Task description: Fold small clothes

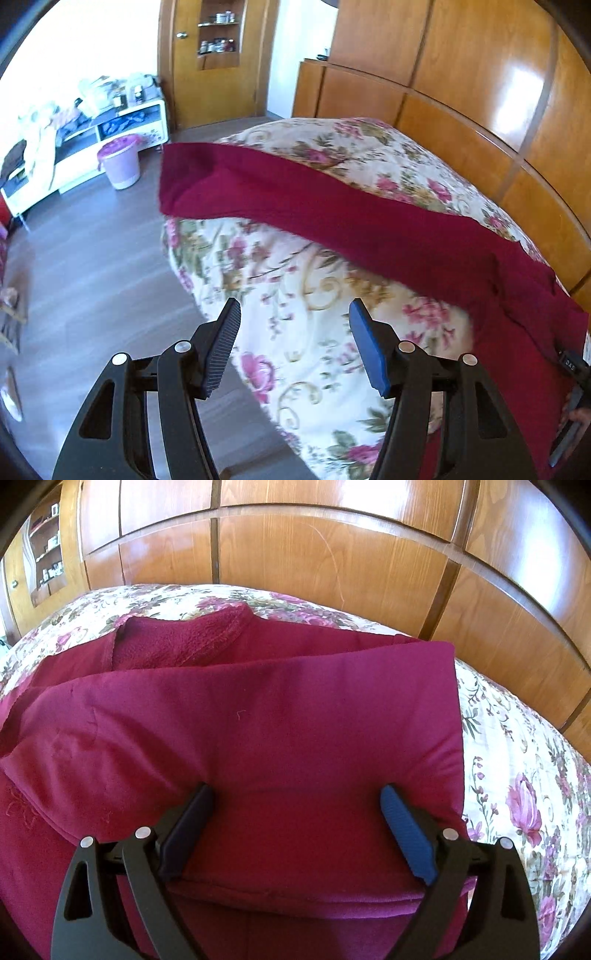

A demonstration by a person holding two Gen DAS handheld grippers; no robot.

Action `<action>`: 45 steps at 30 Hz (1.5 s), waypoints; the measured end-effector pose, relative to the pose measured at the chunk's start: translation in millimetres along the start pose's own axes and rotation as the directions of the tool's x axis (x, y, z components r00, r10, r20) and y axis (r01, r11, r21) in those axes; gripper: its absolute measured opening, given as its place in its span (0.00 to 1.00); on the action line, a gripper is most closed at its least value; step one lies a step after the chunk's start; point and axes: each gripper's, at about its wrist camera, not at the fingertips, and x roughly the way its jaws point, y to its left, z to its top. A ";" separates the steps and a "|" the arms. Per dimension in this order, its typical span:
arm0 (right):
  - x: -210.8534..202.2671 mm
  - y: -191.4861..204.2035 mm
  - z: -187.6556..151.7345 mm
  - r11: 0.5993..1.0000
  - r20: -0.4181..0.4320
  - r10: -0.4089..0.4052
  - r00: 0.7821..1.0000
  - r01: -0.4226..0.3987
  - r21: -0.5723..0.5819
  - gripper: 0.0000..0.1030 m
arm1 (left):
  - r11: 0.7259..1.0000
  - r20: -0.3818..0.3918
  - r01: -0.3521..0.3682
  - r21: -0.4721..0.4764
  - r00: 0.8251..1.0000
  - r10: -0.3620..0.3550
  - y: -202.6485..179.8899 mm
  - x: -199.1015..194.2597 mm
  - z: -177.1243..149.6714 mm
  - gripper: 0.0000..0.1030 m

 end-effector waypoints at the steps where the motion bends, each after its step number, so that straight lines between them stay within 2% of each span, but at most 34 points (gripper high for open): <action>1: -0.3 0.9 0.1 1.000 0.001 -0.009 1.000 0.009 -0.004 0.92 | 1.000 -0.003 -0.001 -0.008 1.000 0.001 5.5 0.5 -1.0 0.58; 7: -0.5 1.3 0.4 1.000 0.002 -0.022 1.000 0.022 -0.007 0.93 | 0.997 -0.055 0.020 -0.078 0.998 -0.024 26.3 20.2 0.2 0.58; 13: -0.2 1.1 0.4 1.000 0.001 -0.023 1.000 0.023 -0.008 0.94 | 0.986 -0.081 0.030 -0.167 0.996 -0.044 40.2 47.6 15.6 0.58; 17: -0.3 1.2 0.4 1.000 0.002 -0.023 1.000 0.023 -0.008 0.94 | 0.948 -0.110 0.060 -0.311 0.989 -0.099 66.2 77.0 37.8 0.58; 19: -0.2 0.6 0.6 1.000 0.001 -0.022 1.000 0.022 -0.007 0.94 | 0.918 -0.095 0.068 -0.391 0.989 -0.114 83.1 88.1 50.3 0.58; 21: -0.2 0.3 0.5 1.000 0.000 -0.019 1.000 0.019 -0.005 0.94 | 0.883 -0.089 0.081 -0.461 0.987 -0.137 99.6 99.5 60.9 0.53; 25: 0.4 -0.5 0.4 1.000 0.000 -0.019 1.000 0.019 -0.004 0.94 | 0.842 -0.075 0.063 -0.535 0.990 -0.122 120.0 117.8 79.5 0.51; 28: 0.6 -0.8 0.1 1.000 0.001 -0.020 1.000 0.020 -0.004 0.94 | 0.833 -0.087 0.045 -0.552 0.990 -0.111 125.5 133.1 89.5 0.50; 29: 0.8 -0.8 0.1 1.000 0.001 -0.020 1.000 0.020 -0.004 0.94 | 0.835 -0.093 0.040 -0.549 0.990 -0.108 125.6 139.2 92.0 0.39; 30: 0.7 -0.9 0.2 1.000 0.001 -0.019 1.000 0.019 -0.004 0.94 | 0.839 -0.097 0.034 -0.542 0.990 -0.103 124.9 142.6 93.5 0.32; 32: 0.6 -0.8 0.1 1.000 0.000 -0.020 1.000 0.020 -0.004 0.95 | 0.865 -0.101 0.005 -0.502 0.993 -0.065 116.6 139.8 99.9 0.12; 33: 0.7 -0.8 0.1 1.000 0.000 -0.020 1.000 0.020 -0.004 0.95 | 0.875 -0.091 -0.001 -0.484 0.995 -0.049 113.0 134.5 101.9 0.10; 35: 0.8 -0.7 0.0 1.000 0.001 -0.020 1.000 0.020 -0.004 0.95 | 0.899 -0.019 0.054 -0.434 0.997 -0.069 98.1 112.1 108.7 0.09; 37: 0.6 -0.8 0.0 1.000 0.001 -0.021 1.000 0.021 -0.005 0.95 | 0.936 0.069 0.127 -0.328 0.992 -0.110 64.3 77.6 114.7 0.09; 39: 0.4 -1.1 -0.1 1.000 0.001 -0.020 1.000 0.020 -0.004 0.95 | 0.951 0.124 0.196 -0.241 0.978 -0.170 34.3 51.7 116.2 0.09; 40: 0.2 -1.1 -0.2 1.000 0.001 -0.021 1.000 0.021 -0.004 0.95 | 0.958 0.154 0.239 -0.160 0.964 -0.215 6.2 31.8 114.0 0.09; 42: 0.3 -1.3 -0.1 1.000 0.003 -0.024 1.000 0.024 -0.006 0.95 | 0.953 0.173 0.298 -0.060 0.943 -0.284 -35.3 9.9 105.3 0.09; 45: 0.3 -1.6 -0.6 1.000 0.003 -0.024 1.000 0.024 -0.006 0.95 | 0.933 0.150 0.348 0.085 0.922 -0.358 -98.5 -7.3 79.4 0.09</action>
